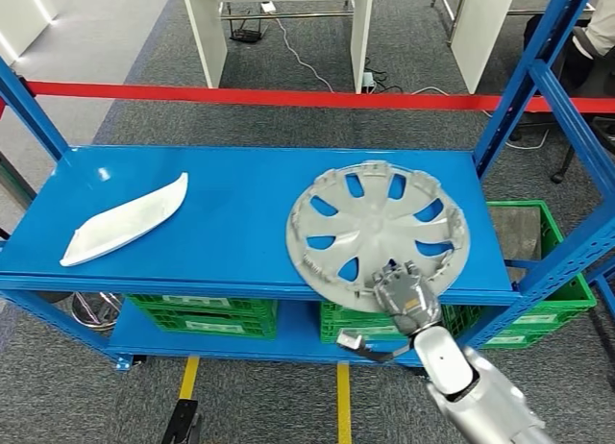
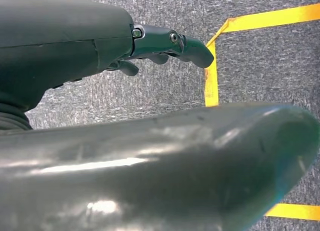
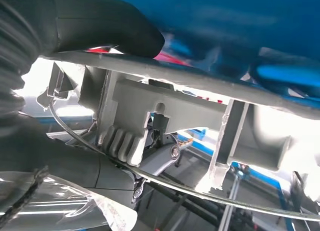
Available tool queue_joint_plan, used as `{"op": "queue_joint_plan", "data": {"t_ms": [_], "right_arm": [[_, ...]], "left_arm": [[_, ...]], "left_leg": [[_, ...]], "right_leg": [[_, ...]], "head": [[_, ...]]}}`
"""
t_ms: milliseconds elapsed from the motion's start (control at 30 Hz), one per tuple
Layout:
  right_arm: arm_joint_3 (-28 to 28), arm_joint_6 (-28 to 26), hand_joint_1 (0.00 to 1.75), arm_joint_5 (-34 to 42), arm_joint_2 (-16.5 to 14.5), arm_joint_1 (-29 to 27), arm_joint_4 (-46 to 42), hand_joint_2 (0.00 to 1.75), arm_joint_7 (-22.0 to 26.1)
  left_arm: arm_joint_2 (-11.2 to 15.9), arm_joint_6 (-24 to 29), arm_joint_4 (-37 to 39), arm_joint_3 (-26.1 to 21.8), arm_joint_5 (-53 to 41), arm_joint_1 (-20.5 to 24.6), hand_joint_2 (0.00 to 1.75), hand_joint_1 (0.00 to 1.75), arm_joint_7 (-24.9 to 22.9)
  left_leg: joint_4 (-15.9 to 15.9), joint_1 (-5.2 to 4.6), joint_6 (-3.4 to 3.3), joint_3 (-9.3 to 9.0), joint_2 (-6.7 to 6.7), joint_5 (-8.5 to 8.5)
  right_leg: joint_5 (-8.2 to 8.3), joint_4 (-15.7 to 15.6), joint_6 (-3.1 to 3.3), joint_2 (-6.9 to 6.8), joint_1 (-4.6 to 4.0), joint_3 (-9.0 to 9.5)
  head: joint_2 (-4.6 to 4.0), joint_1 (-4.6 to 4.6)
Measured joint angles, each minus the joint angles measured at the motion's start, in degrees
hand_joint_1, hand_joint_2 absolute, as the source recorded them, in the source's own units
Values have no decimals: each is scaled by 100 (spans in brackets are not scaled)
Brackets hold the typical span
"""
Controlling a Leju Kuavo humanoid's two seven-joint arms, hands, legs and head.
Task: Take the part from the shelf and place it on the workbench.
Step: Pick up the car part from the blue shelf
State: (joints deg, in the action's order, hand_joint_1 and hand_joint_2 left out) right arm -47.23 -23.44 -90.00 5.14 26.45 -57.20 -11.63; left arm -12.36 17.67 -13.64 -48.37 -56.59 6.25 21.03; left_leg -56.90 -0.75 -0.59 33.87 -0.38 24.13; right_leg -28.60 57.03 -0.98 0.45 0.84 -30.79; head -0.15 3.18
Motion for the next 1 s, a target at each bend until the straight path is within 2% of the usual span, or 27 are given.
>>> {"op": "queue_joint_plan", "data": {"t_ms": [333,1000], "right_arm": [[419,258,175,2,524,218,-960,175,219],[539,554,175,2,1094,633,-2029,175,458]], "left_arm": [[24,32,0,0,32,-3,0,0,67],[42,99,0,5,7,0,0,0,361]], "left_leg": [[-11,0,-5,40,0,-7],[-12,-1,-5,71,-1,-7]], "right_leg": [[16,1,-12,4,1,-33],[15,1,-12,0,1,-58]], "head": [[0,0],[0,0]]}}
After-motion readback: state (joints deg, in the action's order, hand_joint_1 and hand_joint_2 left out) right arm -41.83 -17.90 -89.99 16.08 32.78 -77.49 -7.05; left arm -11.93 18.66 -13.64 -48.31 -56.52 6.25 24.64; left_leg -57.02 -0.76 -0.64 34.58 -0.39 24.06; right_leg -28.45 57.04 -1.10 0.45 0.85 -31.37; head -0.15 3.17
